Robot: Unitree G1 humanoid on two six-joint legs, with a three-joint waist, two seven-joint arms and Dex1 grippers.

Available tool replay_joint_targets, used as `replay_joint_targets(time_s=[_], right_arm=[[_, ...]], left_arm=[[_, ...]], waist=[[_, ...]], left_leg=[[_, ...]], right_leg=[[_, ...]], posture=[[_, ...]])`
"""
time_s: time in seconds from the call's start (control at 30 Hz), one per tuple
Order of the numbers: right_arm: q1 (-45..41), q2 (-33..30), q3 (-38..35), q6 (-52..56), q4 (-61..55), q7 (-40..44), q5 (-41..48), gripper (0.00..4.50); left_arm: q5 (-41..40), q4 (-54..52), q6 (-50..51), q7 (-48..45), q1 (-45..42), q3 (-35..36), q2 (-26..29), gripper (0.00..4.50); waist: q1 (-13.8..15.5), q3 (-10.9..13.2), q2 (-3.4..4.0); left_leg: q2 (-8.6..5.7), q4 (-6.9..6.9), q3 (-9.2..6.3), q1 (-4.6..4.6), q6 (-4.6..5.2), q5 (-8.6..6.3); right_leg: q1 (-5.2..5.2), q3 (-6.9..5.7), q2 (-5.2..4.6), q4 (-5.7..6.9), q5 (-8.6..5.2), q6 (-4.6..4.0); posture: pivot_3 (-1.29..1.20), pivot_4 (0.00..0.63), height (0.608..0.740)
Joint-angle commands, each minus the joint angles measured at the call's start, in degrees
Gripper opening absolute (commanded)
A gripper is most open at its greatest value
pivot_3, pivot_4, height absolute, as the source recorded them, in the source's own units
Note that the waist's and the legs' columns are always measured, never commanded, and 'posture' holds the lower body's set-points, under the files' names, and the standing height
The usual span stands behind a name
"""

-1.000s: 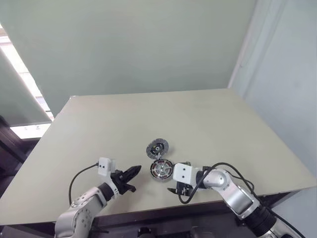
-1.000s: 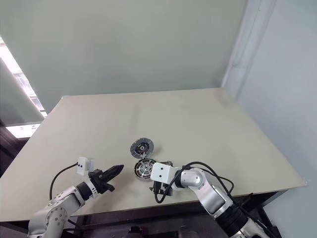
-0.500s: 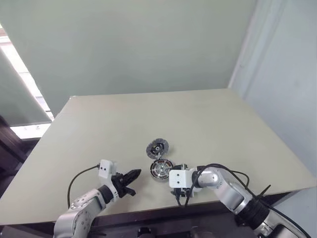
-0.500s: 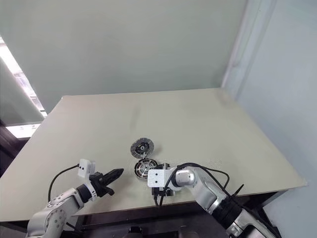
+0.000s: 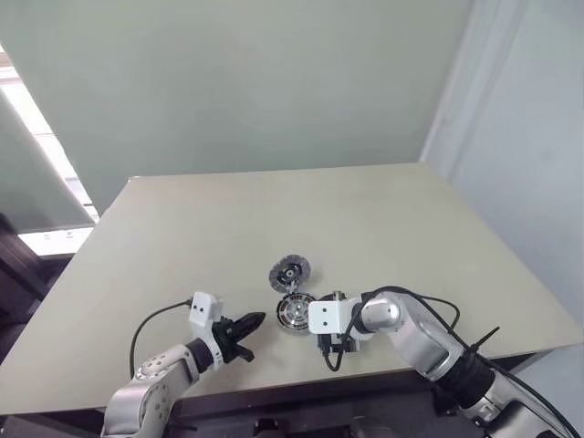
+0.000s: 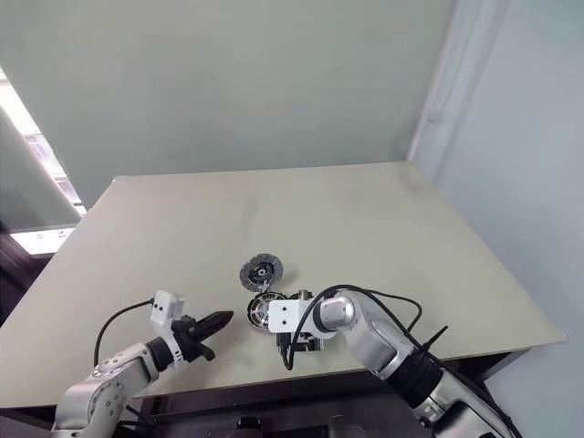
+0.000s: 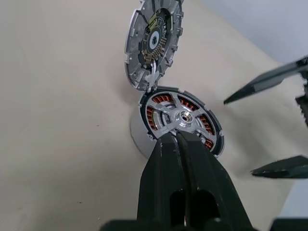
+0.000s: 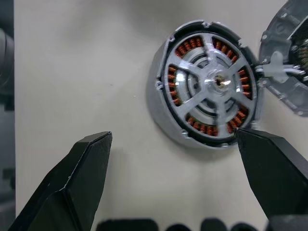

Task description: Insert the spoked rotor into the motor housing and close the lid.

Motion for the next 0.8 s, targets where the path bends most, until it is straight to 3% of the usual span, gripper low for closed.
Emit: replay_joint_targets(time_s=[0.03,0.27,0.67,0.8], right_arm=[[-3.3,0.6,2.9,2.9,-1.5,3.0,-2.8,4.46],[-7.2,2.7,7.9,6.1,1.8,5.2,-7.0,4.46],[-8.8,5.7,8.6,5.2,7.9,3.7,-8.5,4.46],[-8.6,6.4,8.4,4.6,8.5,3.4,-8.6,3.59]], left_arm=[[0.0,-2.4,-0.1,-0.2,-1.4,-0.3,0.5,0.0],[0.1,-2.8,-0.2,0.2,-1.2,-0.9,0.3,0.0],[0.8,-2.2,-1.3,-0.1,-0.7,-2.0,0.0,0.0],[1.1,-1.4,-1.7,-0.5,-0.9,-2.1,0.0,0.0]], waist=[[0.0,0.0,0.0],[0.0,0.0,0.01],[0.0,0.0,0.03],[0.0,0.0,0.03]], left_leg=[[0.0,-0.01,0.0,0.0,0.0,0.0],[0.0,-0.03,-0.05,-0.01,-0.01,0.0],[0.0,-0.05,-0.09,-0.01,-0.01,0.0],[0.0,-0.03,-0.09,-0.01,-0.01,0.0]], right_leg=[[0.0,-0.01,0.0,0.0,0.0,0.0],[-0.02,-0.05,-0.01,0.0,0.0,0.0],[-0.03,-0.1,-0.01,0.01,0.0,0.0],[0.0,-0.1,-0.02,0.01,0.0,0.0]], posture=[[0.0,0.0,0.74],[0.0,0.0,0.74],[0.0,0.0,0.74],[0.0,0.0,0.74]])
